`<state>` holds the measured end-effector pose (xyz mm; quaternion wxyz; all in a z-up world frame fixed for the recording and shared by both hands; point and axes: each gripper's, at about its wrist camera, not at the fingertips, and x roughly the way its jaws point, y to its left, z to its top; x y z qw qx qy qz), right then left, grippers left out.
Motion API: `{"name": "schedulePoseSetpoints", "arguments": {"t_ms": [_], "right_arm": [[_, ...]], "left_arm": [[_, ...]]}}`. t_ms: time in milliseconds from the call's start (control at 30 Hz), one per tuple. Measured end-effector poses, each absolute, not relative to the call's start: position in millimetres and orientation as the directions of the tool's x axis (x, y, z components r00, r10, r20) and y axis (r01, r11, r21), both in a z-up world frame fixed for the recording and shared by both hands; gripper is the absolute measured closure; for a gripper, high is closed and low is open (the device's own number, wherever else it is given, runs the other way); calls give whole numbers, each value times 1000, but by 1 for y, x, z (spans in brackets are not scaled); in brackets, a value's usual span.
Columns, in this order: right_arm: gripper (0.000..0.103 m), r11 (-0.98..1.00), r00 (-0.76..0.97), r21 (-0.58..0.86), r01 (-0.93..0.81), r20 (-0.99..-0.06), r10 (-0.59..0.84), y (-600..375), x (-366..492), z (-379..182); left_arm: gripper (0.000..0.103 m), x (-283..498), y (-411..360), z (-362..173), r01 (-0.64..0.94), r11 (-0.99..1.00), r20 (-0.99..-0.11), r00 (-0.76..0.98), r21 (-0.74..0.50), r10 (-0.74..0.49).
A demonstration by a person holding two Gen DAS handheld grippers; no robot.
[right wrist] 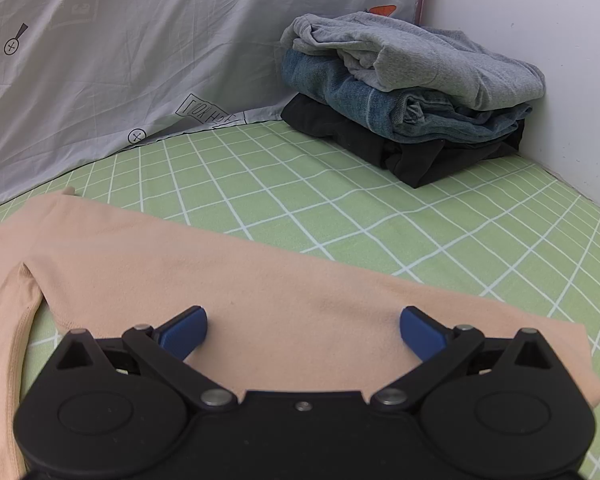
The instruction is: Fold clothes
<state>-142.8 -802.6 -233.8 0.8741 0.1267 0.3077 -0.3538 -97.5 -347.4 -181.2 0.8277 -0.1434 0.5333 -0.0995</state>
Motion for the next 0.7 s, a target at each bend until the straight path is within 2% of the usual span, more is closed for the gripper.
{"name": "schedulePoseSetpoints", "arguments": {"t_ms": [300,500,700], "right_arm": [[0,718,561,4,696,-627,-540,-803,-143,-234],[0,717,559,3,698,-628,-542,-802,-143,-234],[0,717,559,3,698,-628,-542,-803,-142,-234]], "left_arm": [[91,-98,-340,-206,-20,946,-883,365,-324,-295],[70,-87,-338,-189,12,942,-872,375,-335,-315],[58,-44,-338,-160,43,942,-830,460,-333,-314]]}}
